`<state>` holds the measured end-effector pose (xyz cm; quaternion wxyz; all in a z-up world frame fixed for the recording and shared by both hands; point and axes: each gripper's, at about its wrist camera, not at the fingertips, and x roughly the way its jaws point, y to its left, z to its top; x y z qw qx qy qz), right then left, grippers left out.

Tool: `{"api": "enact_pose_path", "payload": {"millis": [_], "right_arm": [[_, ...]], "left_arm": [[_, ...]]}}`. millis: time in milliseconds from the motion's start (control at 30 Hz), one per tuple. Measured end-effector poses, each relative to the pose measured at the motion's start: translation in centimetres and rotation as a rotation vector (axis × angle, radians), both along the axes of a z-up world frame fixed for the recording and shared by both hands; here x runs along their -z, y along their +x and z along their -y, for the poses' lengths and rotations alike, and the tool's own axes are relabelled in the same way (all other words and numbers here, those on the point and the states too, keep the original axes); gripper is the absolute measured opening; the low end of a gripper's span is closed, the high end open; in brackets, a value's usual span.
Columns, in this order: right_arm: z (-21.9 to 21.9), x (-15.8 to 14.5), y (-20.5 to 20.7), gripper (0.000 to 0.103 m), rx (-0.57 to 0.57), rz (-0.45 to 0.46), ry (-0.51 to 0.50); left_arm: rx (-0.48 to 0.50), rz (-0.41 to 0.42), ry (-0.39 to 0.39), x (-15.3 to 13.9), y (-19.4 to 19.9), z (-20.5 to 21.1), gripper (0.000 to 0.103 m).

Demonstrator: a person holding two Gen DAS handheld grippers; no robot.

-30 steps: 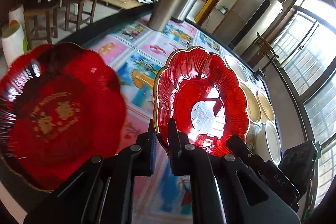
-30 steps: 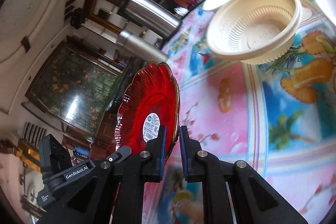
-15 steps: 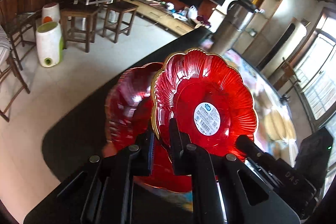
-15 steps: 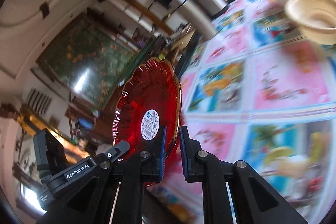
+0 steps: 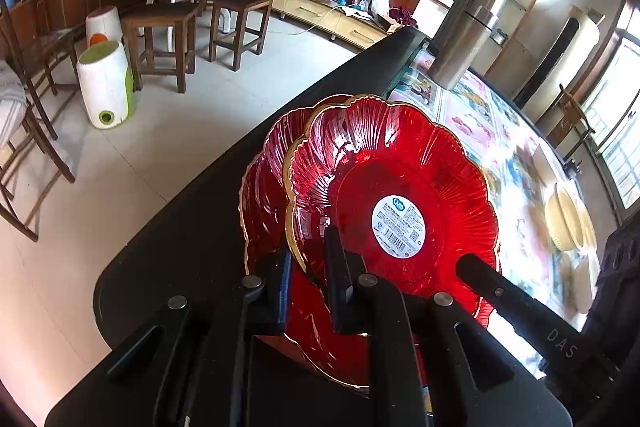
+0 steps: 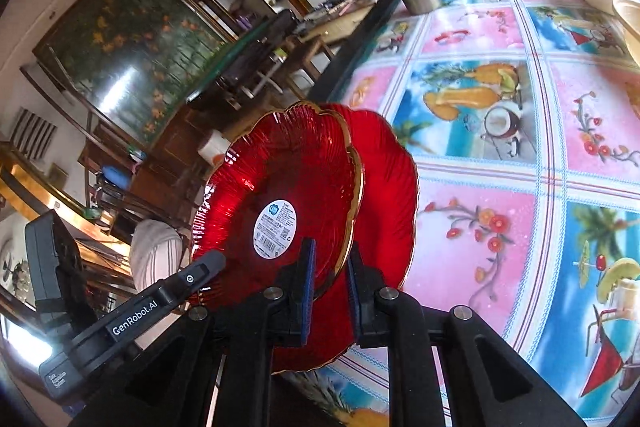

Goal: Organize plates and bowls
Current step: 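Lower the red plate onto the stack and open both grippers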

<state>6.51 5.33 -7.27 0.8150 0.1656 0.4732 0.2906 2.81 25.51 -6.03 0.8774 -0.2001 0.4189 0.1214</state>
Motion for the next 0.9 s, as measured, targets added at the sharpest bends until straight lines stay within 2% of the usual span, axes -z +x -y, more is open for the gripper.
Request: {"api": "enact_pose_path", "payload": {"millis": [267, 467, 600, 700, 900], "right_arm": [[-0.8, -0.1, -0.1, 0.019, -0.014, 0.014, -0.047], [-1.3, -0.7, -0.7, 0.022, -0.024, 0.046, -0.103], [-1.5, -1.3, -1.0, 0.034, -0.035, 0.09, -0.134], [-1.0, -2.3, -1.5, 0.043, -0.023, 0.132, -0.129], [1.0, -4.5, -2.7, 0.044, -0.003, 0.189, -0.083]], "left_arm": [[0.004, -0.011, 0.146, -0.2, -0.3, 1.3, 0.017], [-0.035, 0.013, 0.255, -0.9, -1.0, 1.5, 0.018], [-0.078, 0.034, 0.306, -1.6, -1.6, 1.3, 0.019], [-0.105, 0.05, 0.313, -2.0, -2.1, 0.8, 0.019], [-0.101, 0.091, 0.325, -3.5, -2.9, 2.0, 0.019]]}}
